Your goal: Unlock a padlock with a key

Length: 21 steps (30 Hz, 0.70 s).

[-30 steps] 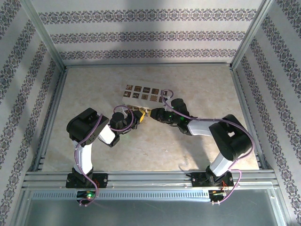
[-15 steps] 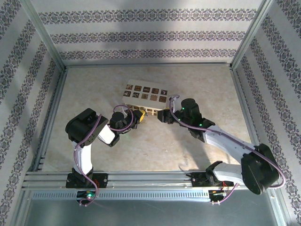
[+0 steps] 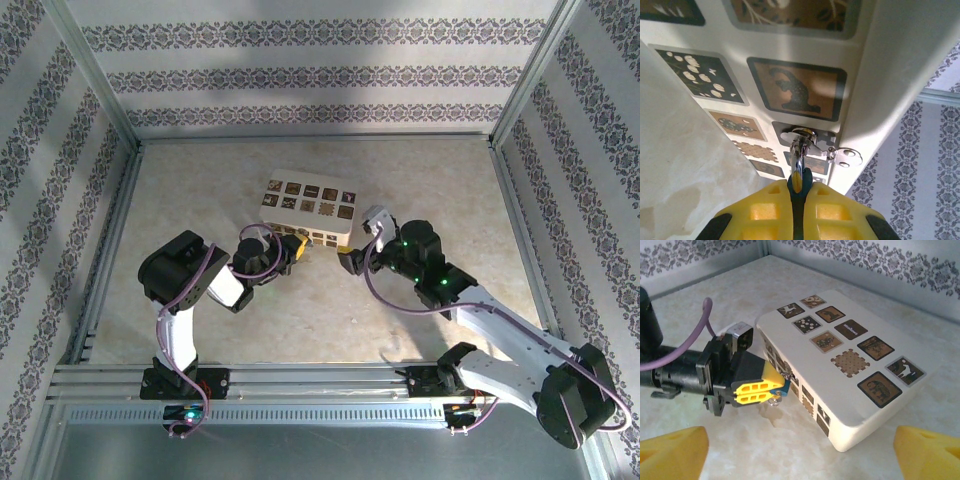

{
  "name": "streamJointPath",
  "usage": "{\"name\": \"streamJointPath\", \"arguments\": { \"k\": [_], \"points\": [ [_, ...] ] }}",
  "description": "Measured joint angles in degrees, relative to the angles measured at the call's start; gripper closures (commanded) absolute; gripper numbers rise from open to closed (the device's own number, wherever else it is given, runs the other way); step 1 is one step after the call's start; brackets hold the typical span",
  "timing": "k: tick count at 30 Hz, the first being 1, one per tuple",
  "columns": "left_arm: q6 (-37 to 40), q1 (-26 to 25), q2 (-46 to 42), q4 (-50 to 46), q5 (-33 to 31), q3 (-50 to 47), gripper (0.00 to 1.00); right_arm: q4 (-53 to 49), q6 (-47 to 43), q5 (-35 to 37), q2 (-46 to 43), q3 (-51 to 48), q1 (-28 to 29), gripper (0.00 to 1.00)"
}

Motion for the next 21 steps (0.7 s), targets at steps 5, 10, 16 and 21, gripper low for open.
{"name": "streamJointPath", "arguments": {
  "k": [5,10,16,21],
  "points": [
    [-0.79,-0.04,-0.39,0.07,-0.96,-0.42,0.95,-0.20,-9.81,-1.16,-1.18,-1.20,0.44,0.02],
    [-1.40,-0.46,-0.44,0.07,-1.55,-0.46,0.95,-0.20,-16.79,-0.76,-1.20,-1.22,0.66,0.01],
    [-1.55,-0.76,-1.03,-0.37,-1.57,-0.46,0.95,0.00,-23.10,0.79,-0.94,-1.53,1.55,0.02],
    [-1.55,-0.79,-1.73,-1.64,-1.55,-0.46,0.95,0.13,-26.56,1.44,0.42,-1.55,2.25,0.02]
  ]
}}
